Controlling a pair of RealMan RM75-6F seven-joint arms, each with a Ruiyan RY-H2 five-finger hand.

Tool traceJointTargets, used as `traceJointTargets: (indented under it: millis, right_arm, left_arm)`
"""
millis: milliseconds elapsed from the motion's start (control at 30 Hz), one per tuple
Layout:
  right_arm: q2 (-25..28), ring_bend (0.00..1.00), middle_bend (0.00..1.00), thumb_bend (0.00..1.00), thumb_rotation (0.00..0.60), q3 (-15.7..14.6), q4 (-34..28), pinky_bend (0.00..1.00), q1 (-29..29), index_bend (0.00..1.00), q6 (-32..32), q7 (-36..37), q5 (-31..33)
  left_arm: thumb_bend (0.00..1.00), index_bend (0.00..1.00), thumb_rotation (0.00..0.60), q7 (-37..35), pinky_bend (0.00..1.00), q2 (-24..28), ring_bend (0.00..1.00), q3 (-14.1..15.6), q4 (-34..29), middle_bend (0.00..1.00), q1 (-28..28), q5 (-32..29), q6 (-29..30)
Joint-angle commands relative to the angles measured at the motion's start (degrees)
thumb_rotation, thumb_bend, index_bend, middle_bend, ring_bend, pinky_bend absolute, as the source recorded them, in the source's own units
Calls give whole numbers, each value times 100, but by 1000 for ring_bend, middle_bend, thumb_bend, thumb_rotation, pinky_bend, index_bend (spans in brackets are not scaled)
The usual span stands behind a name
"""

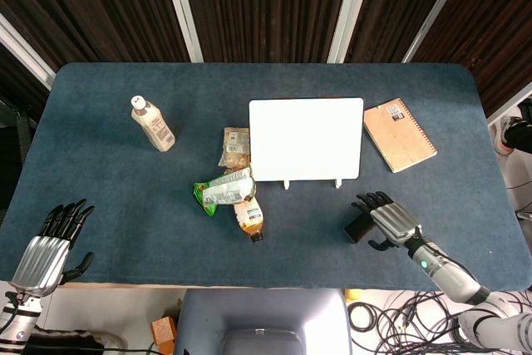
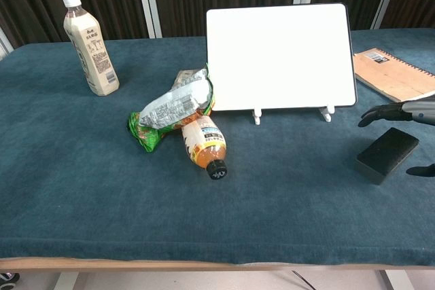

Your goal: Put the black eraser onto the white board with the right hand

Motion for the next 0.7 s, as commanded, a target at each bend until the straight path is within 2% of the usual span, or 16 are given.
traceJointTargets:
  millis: [33,233,300,367,567,700]
  right_arm:
    - [-24,0,42,217,600,-2,17,0,-9,151,-1,-45,38]
    - [-162,0,82,217,600,27,155,0,-35,204,-16,-171,220]
    - [-225,10,116,216,600,26,197,15,-51,251,49,-184,176]
    - [-282,54,171,217,600,28,241,60,-66,330,100,-201,154]
    - [-414,154,287,217,600,76,340,148,-88,488,162,-269,229]
    - [-449,190,317,217,600,60,375,199,-100,537,149,-347,269]
  left_arm:
    - [343,0,600,-22,66,4,0,0,7,0,5,0,11]
    - [343,0,600,-87,66,30,0,-2,21,0,17,0,41]
    - [345,0,600,-84,66,31,0,0,27,0,24,7,54]
    - [344,0,600,-76,66,28,0,4,29,0,24,16,55]
    - [344,0,600,-57,66,12,0,-2,29,0,4,19,30]
    - [344,0,600,-45,66,3,0,-3,28,0,-15,9,-8]
